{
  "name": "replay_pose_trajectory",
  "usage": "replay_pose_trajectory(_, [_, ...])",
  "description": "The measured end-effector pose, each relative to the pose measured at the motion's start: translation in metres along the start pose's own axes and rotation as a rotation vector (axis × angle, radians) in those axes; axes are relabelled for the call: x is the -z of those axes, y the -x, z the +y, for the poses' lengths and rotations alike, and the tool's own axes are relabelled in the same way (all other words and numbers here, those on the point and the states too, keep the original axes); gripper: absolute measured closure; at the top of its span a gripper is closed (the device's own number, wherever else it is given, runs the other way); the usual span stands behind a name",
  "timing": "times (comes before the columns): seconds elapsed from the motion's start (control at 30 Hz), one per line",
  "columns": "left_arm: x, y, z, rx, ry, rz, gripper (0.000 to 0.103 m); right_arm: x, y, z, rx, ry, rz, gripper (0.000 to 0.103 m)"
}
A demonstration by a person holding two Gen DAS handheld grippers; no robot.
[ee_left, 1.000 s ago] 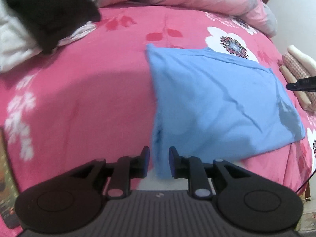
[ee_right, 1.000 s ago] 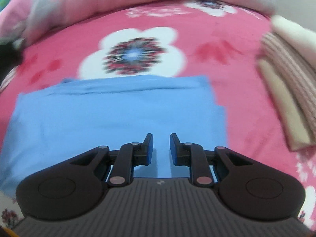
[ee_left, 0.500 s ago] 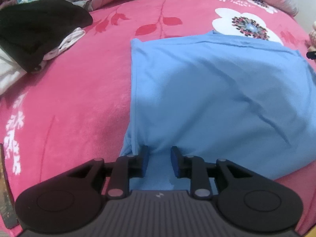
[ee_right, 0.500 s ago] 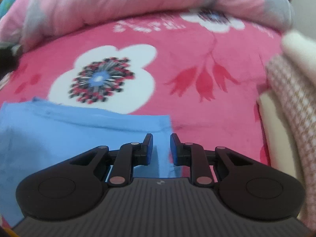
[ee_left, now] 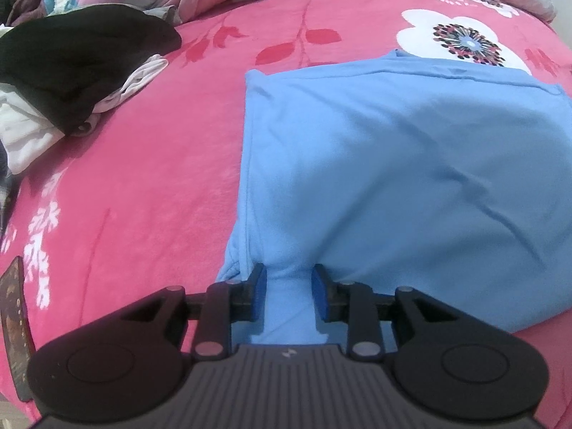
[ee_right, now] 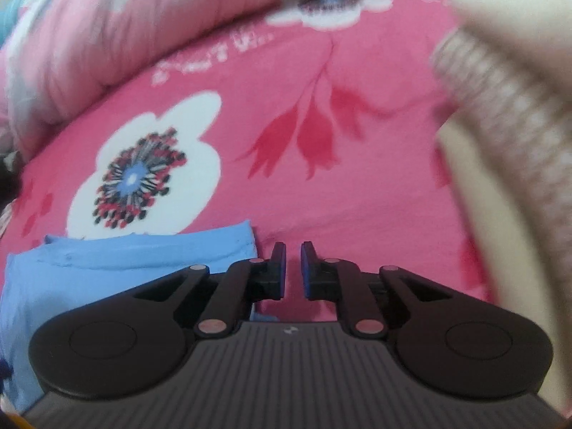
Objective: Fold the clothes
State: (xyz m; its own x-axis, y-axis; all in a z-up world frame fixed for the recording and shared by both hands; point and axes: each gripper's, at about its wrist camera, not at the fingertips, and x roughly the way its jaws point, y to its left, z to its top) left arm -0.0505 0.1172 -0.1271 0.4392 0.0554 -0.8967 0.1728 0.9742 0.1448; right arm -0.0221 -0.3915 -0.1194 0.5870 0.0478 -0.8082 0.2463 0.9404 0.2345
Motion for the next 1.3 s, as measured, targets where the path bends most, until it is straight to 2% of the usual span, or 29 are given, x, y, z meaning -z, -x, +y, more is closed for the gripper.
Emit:
replay_pose_trajectory(0.1, [-0.001,-0.001,0.000,-0.006,0.005,0.002,0.072,0.021,0.032,0.016,-0.107,0.187,0.053,0.094])
replay_pose_trajectory(0.17, [-0.001,-0.001,0.000,-0.012,0.000,0.004,0.071,0.044,0.047,0.038,-0.192,0.379,0.112,0.094])
replay_pose_trajectory(0.23, [-0.001,-0.001,-0.001,-0.017,-0.007,0.004,0.070,0.072,0.052,0.061,-0.281,0.561,0.185,0.094])
replay_pose_trajectory(0.3, [-0.002,-0.001,0.000,-0.017,-0.012,0.007,0.068,0.096,0.052,0.072,-0.335,0.680,0.247,0.095])
replay_pose_trajectory(0.37, [-0.003,-0.001,0.001,-0.014,-0.013,0.010,0.067,0.117,0.055,0.064,-0.325,0.752,0.317,0.095])
replay_pose_trajectory(0.43, [-0.003,-0.001,0.002,-0.006,-0.012,0.008,0.067,0.134,0.066,0.034,-0.262,0.751,0.367,0.095])
replay_pose_trajectory(0.53, [-0.001,-0.001,0.004,0.003,-0.013,0.000,0.067,0.143,0.081,0.004,-0.096,0.760,0.494,0.093])
replay_pose_trajectory(0.6, [0.000,0.000,0.005,0.006,-0.010,-0.005,0.067,0.134,0.094,0.001,-0.060,0.757,0.483,0.093])
replay_pose_trajectory(0.63, [0.001,0.000,0.005,0.009,-0.010,-0.008,0.067,0.123,0.098,0.008,-0.075,0.739,0.440,0.093])
replay_pose_trajectory(0.73, [0.003,0.000,0.007,0.019,-0.009,-0.022,0.066,0.102,0.089,0.066,-0.206,0.798,0.285,0.092])
replay_pose_trajectory(0.8, [0.005,0.002,0.008,0.025,-0.011,-0.030,0.066,0.099,0.071,0.112,-0.332,0.839,0.223,0.092])
replay_pose_trajectory(0.87, [0.006,0.002,0.009,0.036,-0.026,-0.035,0.064,0.104,0.049,0.158,-0.434,0.899,0.187,0.092])
replay_pose_trajectory(0.93, [0.008,0.002,0.012,0.052,-0.049,-0.042,0.064,0.111,0.027,0.187,-0.473,0.959,0.192,0.094])
replay_pose_trajectory(0.97, [0.009,0.002,0.013,0.064,-0.054,-0.047,0.064,0.114,0.017,0.191,-0.460,0.986,0.206,0.094])
replay_pose_trajectory(1.03, [0.011,0.002,0.018,0.090,-0.062,-0.058,0.063,0.117,0.006,0.170,-0.343,1.028,0.247,0.095])
replay_pose_trajectory(1.1, [0.013,0.002,0.022,0.116,-0.068,-0.068,0.063,0.102,0.007,0.133,-0.238,0.963,0.296,0.097])
replay_pose_trajectory(1.2, [0.014,0.001,0.026,0.143,-0.082,-0.073,0.063,0.076,0.015,0.113,-0.019,0.921,0.330,0.091])
replay_pose_trajectory(1.23, [0.014,0.001,0.026,0.150,-0.090,-0.075,0.063,0.070,0.018,0.117,0.008,0.914,0.323,0.091])
replay_pose_trajectory(1.3, [0.014,0.001,0.027,0.159,-0.108,-0.076,0.063,0.068,0.018,0.157,-0.125,0.903,0.264,0.091])
